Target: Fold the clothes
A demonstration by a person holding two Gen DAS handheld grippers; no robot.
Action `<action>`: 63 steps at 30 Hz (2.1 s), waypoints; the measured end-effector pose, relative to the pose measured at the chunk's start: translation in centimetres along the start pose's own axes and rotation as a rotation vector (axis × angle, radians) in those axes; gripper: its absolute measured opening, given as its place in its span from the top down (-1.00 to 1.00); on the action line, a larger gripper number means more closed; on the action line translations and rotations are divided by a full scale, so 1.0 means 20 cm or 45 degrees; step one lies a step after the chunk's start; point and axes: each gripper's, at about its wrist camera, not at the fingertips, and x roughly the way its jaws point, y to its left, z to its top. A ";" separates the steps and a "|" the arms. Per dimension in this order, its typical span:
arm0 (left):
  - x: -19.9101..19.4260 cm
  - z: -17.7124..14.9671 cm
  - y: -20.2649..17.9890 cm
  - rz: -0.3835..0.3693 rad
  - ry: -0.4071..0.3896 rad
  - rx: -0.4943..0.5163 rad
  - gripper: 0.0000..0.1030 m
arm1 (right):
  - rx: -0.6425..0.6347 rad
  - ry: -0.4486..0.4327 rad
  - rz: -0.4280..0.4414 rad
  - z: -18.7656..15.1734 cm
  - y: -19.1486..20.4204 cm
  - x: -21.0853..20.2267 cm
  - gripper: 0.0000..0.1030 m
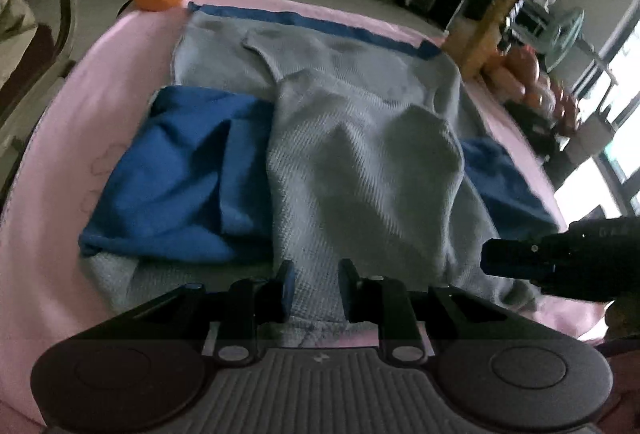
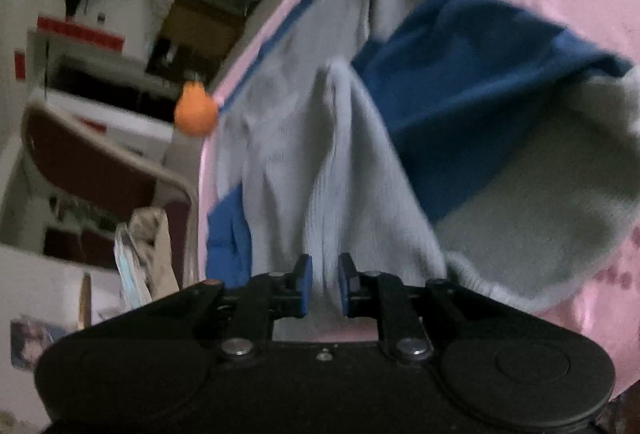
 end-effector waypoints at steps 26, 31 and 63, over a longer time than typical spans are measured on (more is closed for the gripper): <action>-0.38 0.35 0.10 -0.007 -0.325 0.016 0.09 | -0.147 -0.110 0.004 0.09 0.32 -0.16 0.54; -0.33 0.67 0.19 0.076 -0.364 0.053 -0.16 | -0.356 -0.326 -0.021 0.33 0.58 -0.27 0.44; 0.89 1.42 0.61 0.239 -0.199 -0.025 0.94 | -0.240 -0.503 -0.427 1.55 0.01 0.69 0.09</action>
